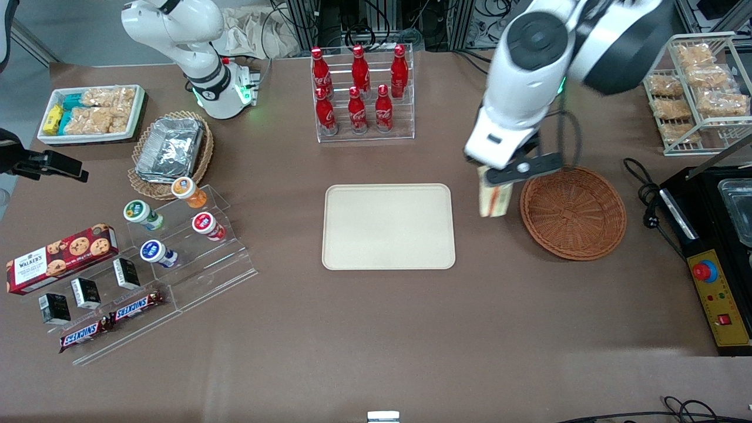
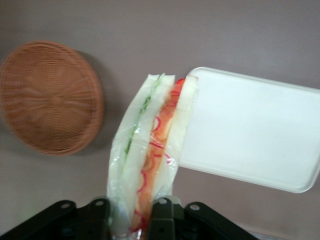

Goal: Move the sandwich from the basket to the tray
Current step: 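Carry the held sandwich over the cream tray, then lower the sandwich onto the tray and open the left gripper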

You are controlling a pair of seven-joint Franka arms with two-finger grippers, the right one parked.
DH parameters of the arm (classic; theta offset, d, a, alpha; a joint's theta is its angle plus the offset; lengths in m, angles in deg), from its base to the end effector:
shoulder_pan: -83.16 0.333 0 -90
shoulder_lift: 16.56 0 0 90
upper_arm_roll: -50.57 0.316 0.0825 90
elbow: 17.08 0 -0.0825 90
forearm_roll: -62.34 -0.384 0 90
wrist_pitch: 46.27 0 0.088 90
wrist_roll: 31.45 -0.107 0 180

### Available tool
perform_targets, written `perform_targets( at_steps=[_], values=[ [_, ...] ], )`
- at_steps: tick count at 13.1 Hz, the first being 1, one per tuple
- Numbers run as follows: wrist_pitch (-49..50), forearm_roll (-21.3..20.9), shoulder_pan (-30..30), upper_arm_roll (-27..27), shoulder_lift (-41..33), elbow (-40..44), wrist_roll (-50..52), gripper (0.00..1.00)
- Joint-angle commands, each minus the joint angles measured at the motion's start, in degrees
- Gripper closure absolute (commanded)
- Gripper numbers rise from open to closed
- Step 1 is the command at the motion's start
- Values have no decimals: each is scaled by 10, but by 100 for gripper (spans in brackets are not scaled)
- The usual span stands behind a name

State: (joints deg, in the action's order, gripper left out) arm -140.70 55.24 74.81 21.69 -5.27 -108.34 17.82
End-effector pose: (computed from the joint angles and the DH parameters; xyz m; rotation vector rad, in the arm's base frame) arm 0.5014 -0.3370 0.5187 -3.0252 -0.2974 0.1004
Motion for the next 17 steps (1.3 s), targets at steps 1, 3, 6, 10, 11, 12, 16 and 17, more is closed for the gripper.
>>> perform_targets(
  at_steps=[1, 3, 6, 10, 11, 12, 16, 17],
  values=[
    [-56, -15, -20, -10, 60, -6, 29, 100],
    [-118, -19, -39, -9, 84, -39, 33, 100],
    [-226, -50, -40, -8, 107, -121, 46, 100],
    [-294, -128, -40, -7, 164, -157, 85, 100],
    [-307, -150, -40, -7, 185, -157, 100, 100],
    [-323, -167, -40, -7, 199, -157, 116, 100],
    [-347, -199, -43, -8, 226, -153, 151, 81],
    [-347, -201, -45, -7, 230, -151, 149, 24]
  ],
)
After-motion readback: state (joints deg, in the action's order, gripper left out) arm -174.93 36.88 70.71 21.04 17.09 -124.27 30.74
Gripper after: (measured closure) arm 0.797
